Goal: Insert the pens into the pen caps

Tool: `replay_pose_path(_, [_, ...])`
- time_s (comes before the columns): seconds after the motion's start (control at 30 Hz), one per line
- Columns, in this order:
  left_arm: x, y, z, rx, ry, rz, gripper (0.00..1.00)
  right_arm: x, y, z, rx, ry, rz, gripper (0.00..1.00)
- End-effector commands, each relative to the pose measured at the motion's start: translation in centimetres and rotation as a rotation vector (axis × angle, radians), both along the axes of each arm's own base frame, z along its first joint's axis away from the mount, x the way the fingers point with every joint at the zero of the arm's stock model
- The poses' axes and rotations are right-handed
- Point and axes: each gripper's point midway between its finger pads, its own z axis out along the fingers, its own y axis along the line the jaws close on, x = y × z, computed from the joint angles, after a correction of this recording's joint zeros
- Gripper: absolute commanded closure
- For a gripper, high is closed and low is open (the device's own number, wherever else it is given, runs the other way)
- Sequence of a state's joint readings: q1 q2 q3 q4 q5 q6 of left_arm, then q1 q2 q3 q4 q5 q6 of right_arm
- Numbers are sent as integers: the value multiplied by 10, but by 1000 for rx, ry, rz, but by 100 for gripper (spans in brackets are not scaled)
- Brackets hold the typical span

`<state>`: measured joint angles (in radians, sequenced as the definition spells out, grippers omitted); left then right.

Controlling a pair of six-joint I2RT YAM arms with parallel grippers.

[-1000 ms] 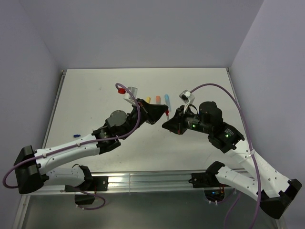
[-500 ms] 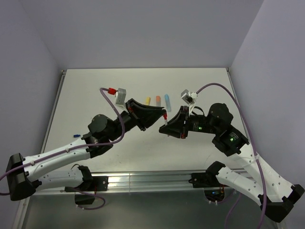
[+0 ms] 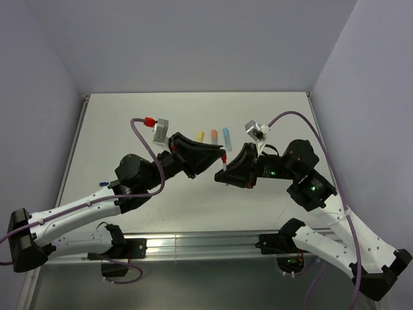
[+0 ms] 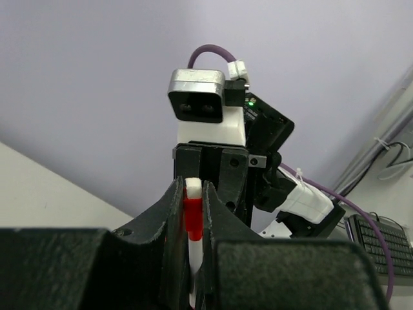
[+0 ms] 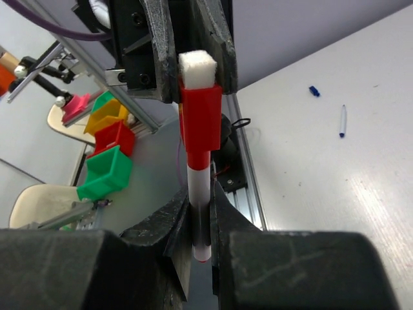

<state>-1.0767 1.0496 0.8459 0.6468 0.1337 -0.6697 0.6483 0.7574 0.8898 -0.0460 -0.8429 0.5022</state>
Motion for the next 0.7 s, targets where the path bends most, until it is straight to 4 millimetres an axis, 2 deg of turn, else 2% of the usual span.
replay_pose_path(0.0, [-22, -25, -124, 425, 216, -131, 100, 34, -15, 95, 232, -282, -235, 87])
replay_pose_path(0.03, [-12, -22, -127, 447, 242, -83, 100, 39, -13, 91, 214, -272, -246, 73])
replay_pose_path(0.1, [7, -18, -123, 463, 273, 9, 100, 49, -11, 82, 164, -257, -273, 62])
replay_pose_path(0.13, [25, -12, -111, 455, 283, 85, 100, 53, -10, 78, 141, -245, -283, 56])
replay_pose_path(0.2, [45, -5, -104, 455, 316, 162, 100, 66, -9, 64, 68, -210, -324, 51])
replay_pose_path(0.23, [65, 4, -87, 416, 330, 211, 100, 69, -9, 59, 47, -201, -330, 48])
replay_pose_path(0.27, [76, 12, -90, 433, 364, 246, 100, 71, -8, 51, 10, -182, -330, 47])
replay_pose_path(0.3, [86, 18, -75, 405, 370, 272, 100, 74, -9, 47, -5, -169, -343, 47])
replay_pose_path(0.33, [106, 30, -69, 392, 380, 328, 100, 75, -9, 44, -15, -161, -349, 45])
replay_pose_path(0.37, [115, 34, -79, 436, 413, 351, 100, 75, -11, 39, -28, -149, -354, 44])
replay_pose_path(0.4, [129, 39, -62, 418, 407, 402, 100, 79, -13, 37, -37, -140, -384, 43])
replay_pose_path(0.43, [144, 48, -61, 424, 418, 443, 100, 81, -15, 35, -51, -134, -401, 43])
replay_pose_path(0.47, [158, 51, -83, 498, 469, 481, 100, 83, -18, 30, -75, -118, -423, 42])
replay_pose_path(0.5, [169, 55, -73, 496, 476, 516, 100, 87, -21, 28, -87, -107, -451, 41])
replay_pose_path(0.53, [185, 64, -80, 520, 495, 562, 100, 100, -30, 25, -110, -89, -540, 39])
replay_pose_path(0.57, [201, 65, -100, 571, 527, 592, 100, 103, -35, 21, -142, -64, -575, 39])
replay_pose_path(0.6, [216, 77, -107, 604, 549, 628, 100, 106, -39, 19, -158, -57, -603, 37])
replay_pose_path(0.63, [232, 77, -133, 668, 587, 639, 100, 114, -47, 18, -170, -53, -669, 36])
replay_pose_path(0.67, [244, 83, -145, 701, 611, 661, 100, 116, -50, 16, -178, -40, -690, 35])
